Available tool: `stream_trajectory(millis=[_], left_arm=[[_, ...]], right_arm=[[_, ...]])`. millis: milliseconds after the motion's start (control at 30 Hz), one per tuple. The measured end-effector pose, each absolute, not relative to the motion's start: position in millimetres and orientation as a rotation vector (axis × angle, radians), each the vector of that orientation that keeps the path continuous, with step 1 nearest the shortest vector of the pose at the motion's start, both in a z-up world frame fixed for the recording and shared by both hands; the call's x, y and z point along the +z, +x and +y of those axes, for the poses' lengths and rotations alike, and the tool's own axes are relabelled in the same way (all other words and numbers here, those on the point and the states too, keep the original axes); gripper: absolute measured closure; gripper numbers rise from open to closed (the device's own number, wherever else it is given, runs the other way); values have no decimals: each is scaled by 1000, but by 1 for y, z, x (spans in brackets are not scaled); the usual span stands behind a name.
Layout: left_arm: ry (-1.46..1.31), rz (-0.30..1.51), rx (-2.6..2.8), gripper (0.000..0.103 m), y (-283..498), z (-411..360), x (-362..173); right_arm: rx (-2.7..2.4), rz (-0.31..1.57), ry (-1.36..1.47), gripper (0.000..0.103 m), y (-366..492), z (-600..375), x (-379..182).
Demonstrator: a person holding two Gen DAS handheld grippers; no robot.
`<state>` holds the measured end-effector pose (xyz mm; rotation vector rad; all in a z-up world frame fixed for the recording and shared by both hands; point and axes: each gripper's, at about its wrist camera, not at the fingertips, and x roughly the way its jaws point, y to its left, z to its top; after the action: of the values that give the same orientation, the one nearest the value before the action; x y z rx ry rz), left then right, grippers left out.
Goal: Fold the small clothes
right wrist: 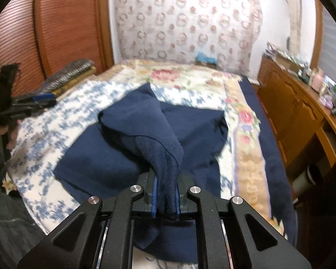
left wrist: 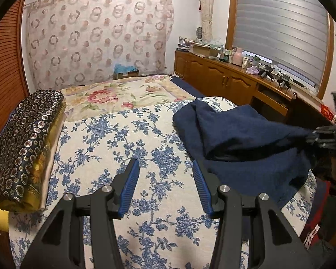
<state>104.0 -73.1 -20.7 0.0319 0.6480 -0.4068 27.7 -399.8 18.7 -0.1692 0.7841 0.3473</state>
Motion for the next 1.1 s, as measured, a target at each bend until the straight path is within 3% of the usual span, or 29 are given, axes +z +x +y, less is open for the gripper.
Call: stream_trajectory(millis=[167,233,267,567,1100], left_arm=[[39,648,-411,55,102,-78,-22],[39,645,-413,55,101,-79,-21],[39,643,-413,55,100,-79,-21],[45,637,-409,55,97,-80,-21],[31,642,-390,55,96,-70,-27]], right_arm=[[313,824,-179,79,31,-405,1],[308,803,-186,58,30,-403,7],[311,785,-187,56,30,-401,12],[417,708,-224,52,52,-355,34],[596,830,-323,46,126,-254,-12]])
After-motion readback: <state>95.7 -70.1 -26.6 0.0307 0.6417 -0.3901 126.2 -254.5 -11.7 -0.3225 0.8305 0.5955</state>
